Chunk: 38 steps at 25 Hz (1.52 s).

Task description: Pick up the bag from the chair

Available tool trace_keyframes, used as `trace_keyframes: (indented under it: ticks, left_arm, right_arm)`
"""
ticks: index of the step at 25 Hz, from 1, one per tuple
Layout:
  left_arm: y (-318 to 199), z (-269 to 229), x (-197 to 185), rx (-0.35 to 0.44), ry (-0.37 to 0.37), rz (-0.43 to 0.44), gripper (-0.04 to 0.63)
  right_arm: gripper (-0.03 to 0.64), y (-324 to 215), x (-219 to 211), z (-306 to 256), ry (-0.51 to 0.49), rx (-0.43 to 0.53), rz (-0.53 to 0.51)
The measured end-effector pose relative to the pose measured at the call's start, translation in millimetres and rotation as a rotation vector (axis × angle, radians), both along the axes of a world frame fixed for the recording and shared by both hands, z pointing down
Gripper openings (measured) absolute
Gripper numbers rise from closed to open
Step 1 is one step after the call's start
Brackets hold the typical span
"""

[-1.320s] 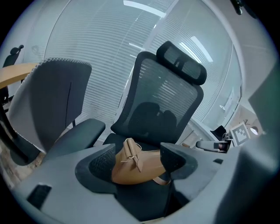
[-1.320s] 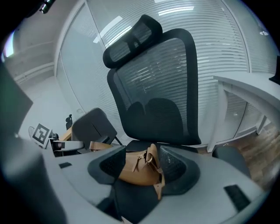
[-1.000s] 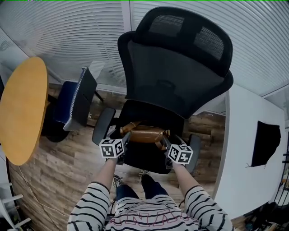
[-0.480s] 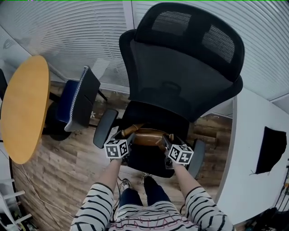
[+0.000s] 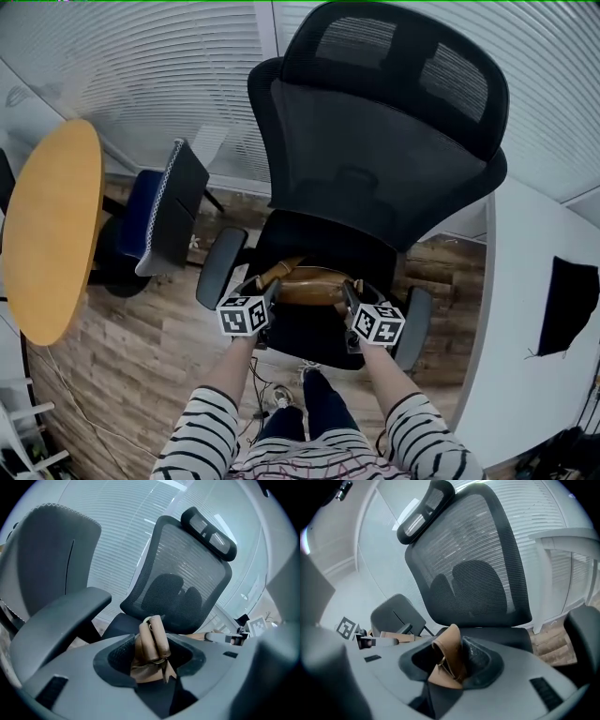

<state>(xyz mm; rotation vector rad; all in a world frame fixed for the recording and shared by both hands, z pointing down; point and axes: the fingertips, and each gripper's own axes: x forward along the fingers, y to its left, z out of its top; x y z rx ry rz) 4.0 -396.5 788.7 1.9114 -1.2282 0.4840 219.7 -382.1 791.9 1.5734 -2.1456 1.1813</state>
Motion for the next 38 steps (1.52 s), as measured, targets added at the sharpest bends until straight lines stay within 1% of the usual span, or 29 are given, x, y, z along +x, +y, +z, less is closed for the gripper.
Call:
trace_keyframes:
  ticks: [1,4,10,18,30,38]
  left_arm:
    - [3.6,-1.4,-0.2,0.001,-0.002,0.003,0.208]
    - [16.8,-8.8,-2.0,0.004,-0.001,0.003,0.192]
    - [33.2,-34.5,-10.5,0.056,0.002,0.007,0.183]
    - [63.9,-82.2,-13.7,0.117,0.015,-0.002,0.181]
    - [115.1,-161.8,-22.4,0.251,0.057,-0.015,0.183]
    - [147.8,-211.9,-28.7,0.329,0.065,-0.02,0.182]
  right_arm:
    - [0.142,1.6,-1.1,-3.0,0.019,0.002,-0.014]
    - [0.132,9.8,-4.4,-12.2,0.054,0.007,-0.041]
    - [0.126,29.9,-13.3,-33.5,0.045,0.021,-0.04]
    - [0.124,60.9,-16.1,-85.5,0.081,0.069,-0.026]
    - [0.12,114.7,-22.1,-172.7,0.08,0.205,0.027]
    - [0.115,147.9,-26.7,-222.5,0.08,0.28,0.039]
